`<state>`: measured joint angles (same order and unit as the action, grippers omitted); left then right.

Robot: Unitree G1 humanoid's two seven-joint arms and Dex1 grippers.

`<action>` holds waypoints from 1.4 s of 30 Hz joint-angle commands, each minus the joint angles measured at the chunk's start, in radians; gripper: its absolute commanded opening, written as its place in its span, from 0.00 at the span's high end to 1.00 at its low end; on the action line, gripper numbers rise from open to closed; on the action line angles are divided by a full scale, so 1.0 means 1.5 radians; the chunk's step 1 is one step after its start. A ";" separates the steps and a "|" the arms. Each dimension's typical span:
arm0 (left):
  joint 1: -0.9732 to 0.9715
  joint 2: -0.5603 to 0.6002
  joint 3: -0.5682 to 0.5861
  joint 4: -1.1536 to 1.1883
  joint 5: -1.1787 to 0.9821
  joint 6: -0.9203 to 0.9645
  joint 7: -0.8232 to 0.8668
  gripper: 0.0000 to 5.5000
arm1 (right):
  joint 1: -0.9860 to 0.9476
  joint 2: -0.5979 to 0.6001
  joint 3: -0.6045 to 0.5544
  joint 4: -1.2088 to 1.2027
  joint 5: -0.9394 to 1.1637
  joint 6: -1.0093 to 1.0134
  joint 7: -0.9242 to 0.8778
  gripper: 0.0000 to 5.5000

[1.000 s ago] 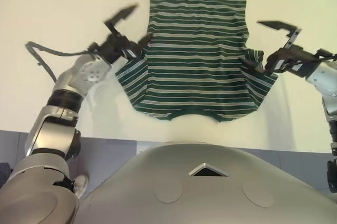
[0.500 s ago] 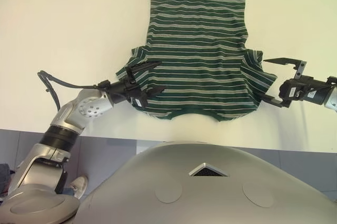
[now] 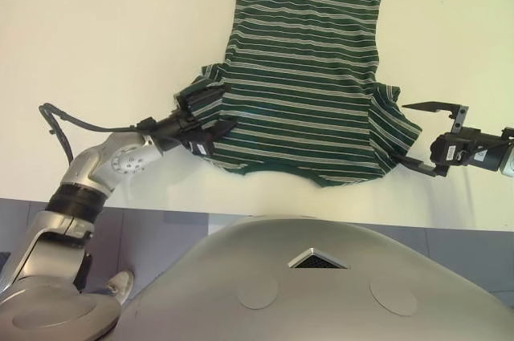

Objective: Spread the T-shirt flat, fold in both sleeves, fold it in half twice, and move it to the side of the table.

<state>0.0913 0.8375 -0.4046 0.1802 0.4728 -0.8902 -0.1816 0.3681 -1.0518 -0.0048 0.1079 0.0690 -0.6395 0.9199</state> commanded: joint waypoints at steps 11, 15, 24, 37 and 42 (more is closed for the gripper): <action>0.142 0.096 0.089 -0.123 -0.215 -0.005 -0.129 0.20 | 0.018 -0.006 -0.014 -0.008 0.052 -0.003 0.042 0.02; 0.185 0.117 0.115 -0.156 -0.297 -0.033 -0.156 0.20 | 0.050 -0.012 -0.028 -0.041 0.123 -0.010 0.089 0.02; 0.177 0.089 0.162 -0.133 -0.368 -0.034 -0.209 0.20 | -0.042 0.043 -0.092 -0.134 0.340 0.060 0.124 0.02; 0.145 0.002 0.168 -0.116 -0.332 -0.020 -0.236 0.20 | -0.591 0.421 0.192 0.336 -0.277 0.113 -0.347 0.02; 0.151 -0.010 0.173 -0.124 -0.334 -0.020 -0.246 0.20 | -0.646 0.430 0.273 0.590 -0.420 0.108 -0.521 0.02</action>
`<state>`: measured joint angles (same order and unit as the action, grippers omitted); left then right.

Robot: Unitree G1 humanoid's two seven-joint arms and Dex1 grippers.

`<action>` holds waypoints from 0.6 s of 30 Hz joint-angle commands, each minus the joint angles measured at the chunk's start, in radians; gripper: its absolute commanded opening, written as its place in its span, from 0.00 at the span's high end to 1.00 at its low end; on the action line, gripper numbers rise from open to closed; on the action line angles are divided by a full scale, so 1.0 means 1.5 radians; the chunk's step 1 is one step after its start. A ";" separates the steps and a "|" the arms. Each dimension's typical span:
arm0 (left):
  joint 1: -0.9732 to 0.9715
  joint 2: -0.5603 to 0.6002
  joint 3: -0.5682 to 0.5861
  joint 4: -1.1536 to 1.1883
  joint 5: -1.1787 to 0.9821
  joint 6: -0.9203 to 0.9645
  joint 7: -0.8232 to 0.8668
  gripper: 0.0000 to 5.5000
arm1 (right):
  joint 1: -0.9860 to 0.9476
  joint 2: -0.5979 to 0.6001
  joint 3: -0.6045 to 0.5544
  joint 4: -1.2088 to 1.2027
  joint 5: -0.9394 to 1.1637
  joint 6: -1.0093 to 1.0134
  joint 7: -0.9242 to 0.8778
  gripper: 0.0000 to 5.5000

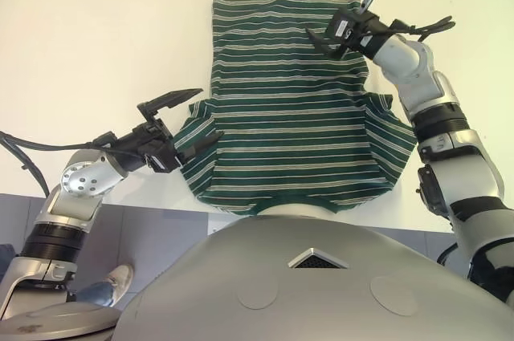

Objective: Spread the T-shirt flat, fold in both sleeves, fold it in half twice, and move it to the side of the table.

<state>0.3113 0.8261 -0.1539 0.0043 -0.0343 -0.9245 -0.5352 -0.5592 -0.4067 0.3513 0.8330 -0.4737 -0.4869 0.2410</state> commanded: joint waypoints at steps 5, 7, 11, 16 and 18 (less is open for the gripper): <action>0.002 -0.008 0.008 -0.008 0.002 0.005 -0.014 0.20 | -0.062 -0.025 0.071 0.235 -0.105 0.027 -0.169 0.02; 0.000 -0.011 0.009 -0.009 0.002 0.006 -0.015 0.20 | -0.070 -0.030 0.066 0.255 -0.097 0.025 -0.184 0.02; 0.000 -0.017 0.014 -0.004 0.008 0.006 -0.014 0.20 | -0.072 -0.018 0.040 0.242 -0.051 -0.031 -0.167 0.02; -0.042 -0.047 0.073 0.043 0.089 0.042 0.045 0.20 | -0.056 -0.012 0.052 0.174 -0.060 -0.186 -0.226 0.02; -0.071 -0.068 0.112 0.066 0.115 0.072 0.092 0.20 | -0.041 -0.015 0.039 0.139 -0.046 -0.232 -0.245 0.02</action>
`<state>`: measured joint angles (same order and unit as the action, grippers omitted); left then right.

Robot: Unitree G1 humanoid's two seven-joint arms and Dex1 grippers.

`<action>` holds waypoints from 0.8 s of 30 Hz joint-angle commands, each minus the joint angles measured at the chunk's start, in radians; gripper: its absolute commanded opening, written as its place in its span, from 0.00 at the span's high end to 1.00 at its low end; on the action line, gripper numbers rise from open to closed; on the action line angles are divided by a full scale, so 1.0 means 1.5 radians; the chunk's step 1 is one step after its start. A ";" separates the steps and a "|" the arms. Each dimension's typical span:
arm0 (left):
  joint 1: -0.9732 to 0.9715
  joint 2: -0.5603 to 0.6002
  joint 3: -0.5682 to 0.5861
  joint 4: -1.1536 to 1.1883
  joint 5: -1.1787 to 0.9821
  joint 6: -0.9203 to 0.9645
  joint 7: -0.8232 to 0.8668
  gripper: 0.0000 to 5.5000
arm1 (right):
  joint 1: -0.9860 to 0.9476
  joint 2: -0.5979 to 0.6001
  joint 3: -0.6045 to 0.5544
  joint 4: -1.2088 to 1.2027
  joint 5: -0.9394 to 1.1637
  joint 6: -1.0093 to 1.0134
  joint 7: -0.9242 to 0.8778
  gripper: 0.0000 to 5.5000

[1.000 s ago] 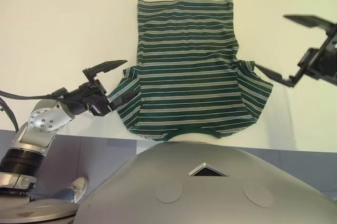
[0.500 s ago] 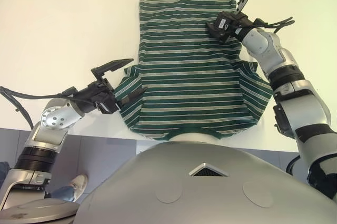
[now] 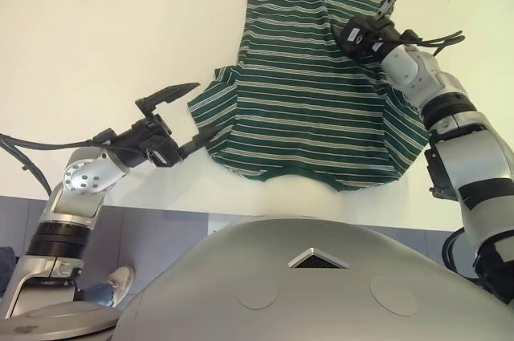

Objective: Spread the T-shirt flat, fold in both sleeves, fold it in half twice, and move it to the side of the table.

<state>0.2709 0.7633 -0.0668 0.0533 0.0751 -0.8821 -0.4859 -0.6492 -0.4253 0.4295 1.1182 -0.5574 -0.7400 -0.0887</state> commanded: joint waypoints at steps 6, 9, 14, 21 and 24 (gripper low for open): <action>0.034 -0.075 0.080 -0.013 -0.246 0.222 -0.014 0.20 | 0.061 -0.045 -0.040 -0.150 -0.004 -0.086 -0.088 0.02; 0.070 -0.025 0.119 0.037 -0.031 0.120 0.024 0.20 | 0.093 -0.067 -0.060 -0.213 0.012 -0.087 -0.075 0.02; 0.090 0.082 0.140 0.019 0.359 0.135 0.134 0.20 | 0.142 -0.087 -0.093 -0.306 0.037 -0.080 -0.039 0.02; 0.071 0.087 0.050 -0.001 0.505 0.156 0.165 0.20 | 0.173 -0.094 -0.133 -0.366 0.083 -0.069 0.006 0.02; 0.049 0.090 0.003 -0.010 0.532 0.156 0.163 0.20 | 0.179 -0.094 -0.146 -0.378 0.104 -0.065 0.025 0.02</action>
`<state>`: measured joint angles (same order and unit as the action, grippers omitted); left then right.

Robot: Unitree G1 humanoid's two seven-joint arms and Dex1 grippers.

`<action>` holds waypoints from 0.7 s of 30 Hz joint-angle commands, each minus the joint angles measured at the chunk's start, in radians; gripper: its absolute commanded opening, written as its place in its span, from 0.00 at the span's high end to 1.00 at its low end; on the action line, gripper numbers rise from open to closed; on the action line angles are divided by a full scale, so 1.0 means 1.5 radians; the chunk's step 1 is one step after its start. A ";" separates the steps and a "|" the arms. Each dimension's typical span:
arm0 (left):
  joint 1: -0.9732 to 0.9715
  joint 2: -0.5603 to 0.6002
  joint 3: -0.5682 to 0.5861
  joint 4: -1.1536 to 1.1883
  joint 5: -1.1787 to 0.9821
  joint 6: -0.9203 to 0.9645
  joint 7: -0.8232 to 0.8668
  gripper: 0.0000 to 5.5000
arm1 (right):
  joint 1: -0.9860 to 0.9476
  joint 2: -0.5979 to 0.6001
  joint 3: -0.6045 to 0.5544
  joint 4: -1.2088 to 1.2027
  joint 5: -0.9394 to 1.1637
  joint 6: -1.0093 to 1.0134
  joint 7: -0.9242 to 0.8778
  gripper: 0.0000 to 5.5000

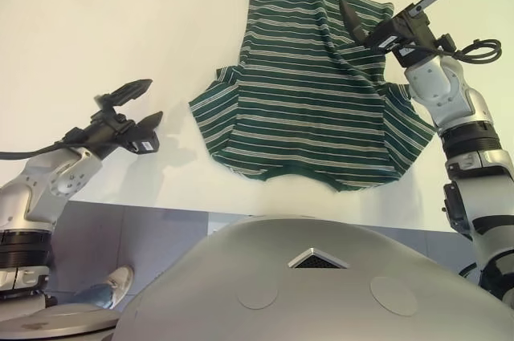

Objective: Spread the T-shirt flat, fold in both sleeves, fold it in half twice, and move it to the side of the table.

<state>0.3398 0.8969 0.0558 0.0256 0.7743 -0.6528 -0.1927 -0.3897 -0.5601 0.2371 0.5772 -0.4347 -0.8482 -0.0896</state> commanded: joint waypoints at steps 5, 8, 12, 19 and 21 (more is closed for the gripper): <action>-0.020 0.011 -0.124 0.011 0.073 0.005 -0.019 0.20 | 0.010 0.002 -0.030 -0.018 0.033 0.009 0.044 0.02; -0.020 0.011 -0.147 0.001 0.044 -0.011 -0.024 0.20 | 0.008 0.007 -0.034 -0.014 0.035 0.010 0.050 0.02; -0.026 0.013 -0.177 0.001 0.009 -0.026 -0.032 0.33 | 0.003 0.014 -0.036 -0.008 0.039 0.011 0.059 0.02; -0.040 0.017 -0.211 0.017 -0.010 -0.030 -0.031 0.57 | 0.006 0.021 -0.039 0.001 0.039 0.009 0.067 0.02; -0.052 0.017 -0.212 0.033 -0.003 -0.024 -0.023 0.64 | 0.009 0.021 -0.039 0.000 0.039 0.009 0.068 0.02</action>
<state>0.2427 0.9152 -0.2143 0.0158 0.7105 -0.7085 -0.1705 -0.3798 -0.5345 0.1889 0.5740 -0.3913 -0.8391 -0.0029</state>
